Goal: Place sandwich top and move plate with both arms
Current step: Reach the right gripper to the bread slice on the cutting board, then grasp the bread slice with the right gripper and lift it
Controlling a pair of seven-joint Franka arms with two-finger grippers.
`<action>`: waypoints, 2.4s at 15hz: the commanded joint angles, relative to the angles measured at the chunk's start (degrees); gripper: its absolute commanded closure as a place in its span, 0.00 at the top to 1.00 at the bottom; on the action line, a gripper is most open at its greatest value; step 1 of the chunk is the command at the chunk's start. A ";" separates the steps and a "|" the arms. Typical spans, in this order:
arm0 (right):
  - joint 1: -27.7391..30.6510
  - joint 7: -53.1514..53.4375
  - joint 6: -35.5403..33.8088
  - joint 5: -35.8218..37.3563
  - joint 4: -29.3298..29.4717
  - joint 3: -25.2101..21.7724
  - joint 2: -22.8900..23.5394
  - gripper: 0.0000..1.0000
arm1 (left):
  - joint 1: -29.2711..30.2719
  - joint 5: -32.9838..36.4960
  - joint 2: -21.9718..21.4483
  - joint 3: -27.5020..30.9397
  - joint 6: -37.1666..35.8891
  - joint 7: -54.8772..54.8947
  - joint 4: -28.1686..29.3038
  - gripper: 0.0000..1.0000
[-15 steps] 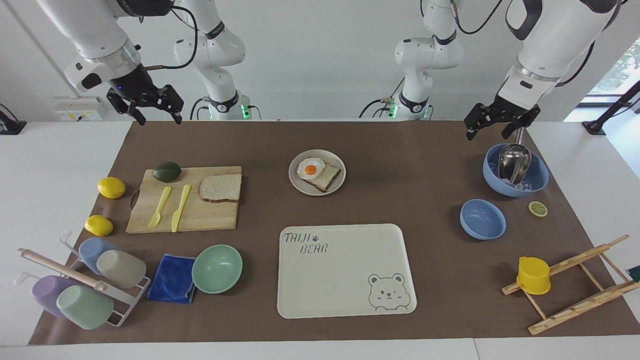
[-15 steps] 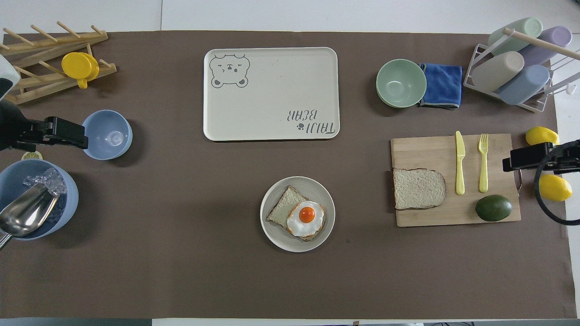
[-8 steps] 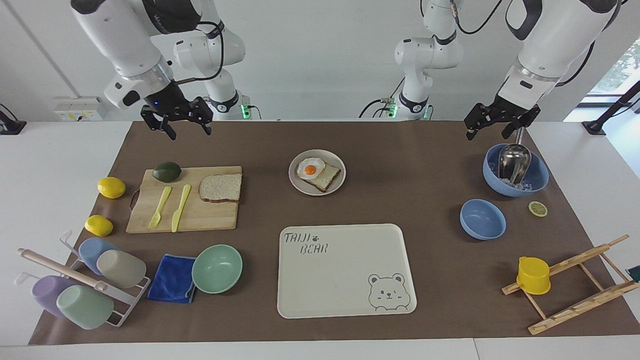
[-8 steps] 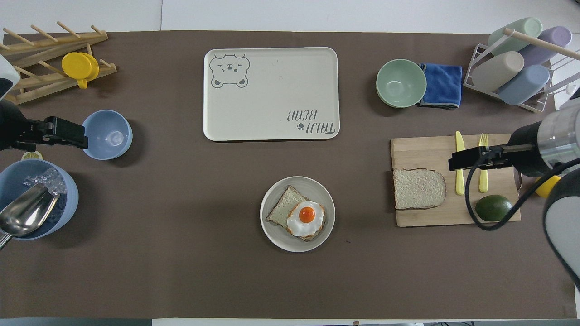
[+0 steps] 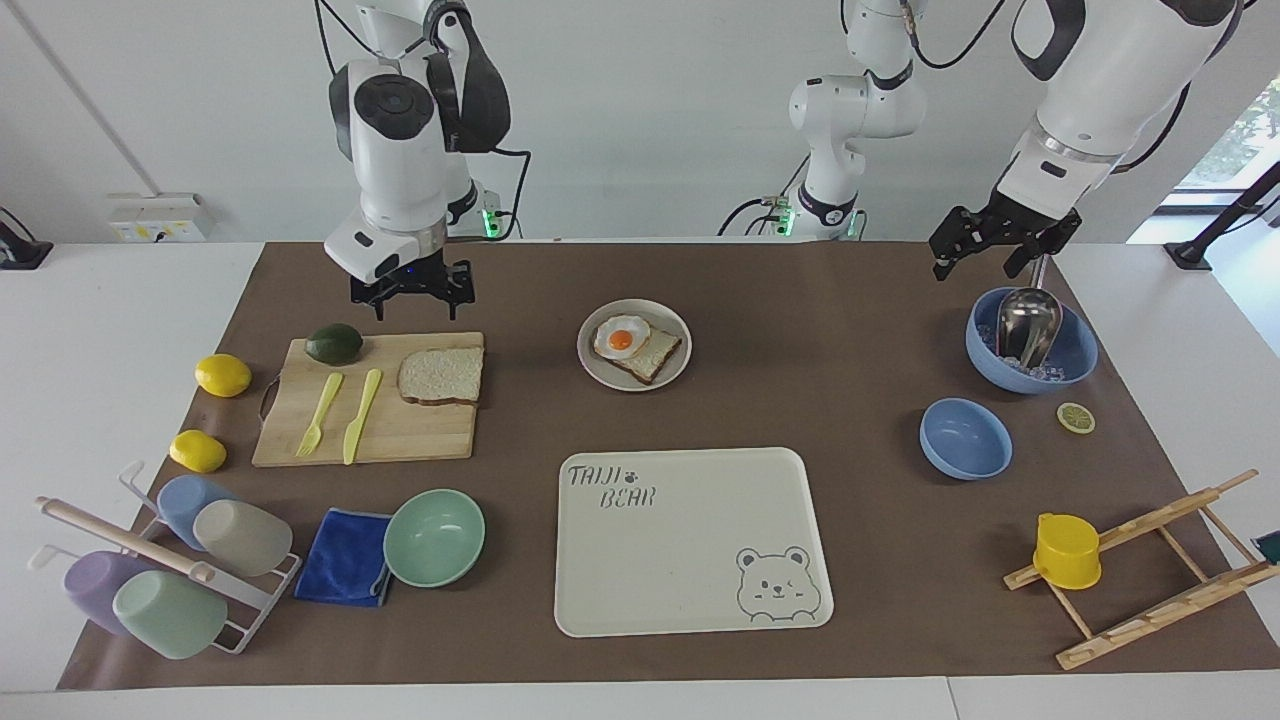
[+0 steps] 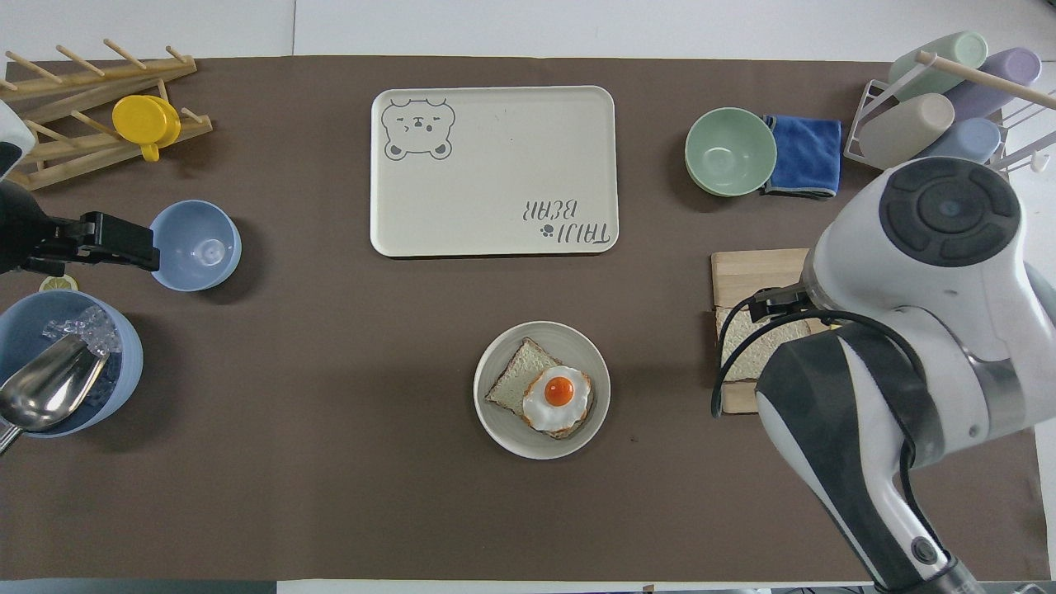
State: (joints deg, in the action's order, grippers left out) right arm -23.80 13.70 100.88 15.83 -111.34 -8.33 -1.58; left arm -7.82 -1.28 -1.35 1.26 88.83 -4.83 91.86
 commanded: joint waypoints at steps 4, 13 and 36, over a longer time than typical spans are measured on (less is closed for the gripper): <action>-5.98 12.83 0.79 5.96 -0.99 0.07 6.93 1.00 | 0.88 0.41 -1.73 -0.55 1.25 -0.27 2.09 1.00; -11.09 22.33 7.31 9.74 -2.47 0.07 18.37 1.00 | 0.88 0.41 -1.73 -0.47 1.25 -0.18 2.09 1.00; -8.11 18.83 6.88 9.57 -4.16 0.07 17.22 0.00 | 1.41 0.58 -1.73 -0.29 1.25 -0.27 2.18 1.00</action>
State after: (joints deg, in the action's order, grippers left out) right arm -33.28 35.05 107.28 24.50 -115.00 -8.71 17.25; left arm -7.20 -1.28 -1.35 1.59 88.85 -4.84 91.86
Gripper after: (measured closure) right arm 0.921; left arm 0.000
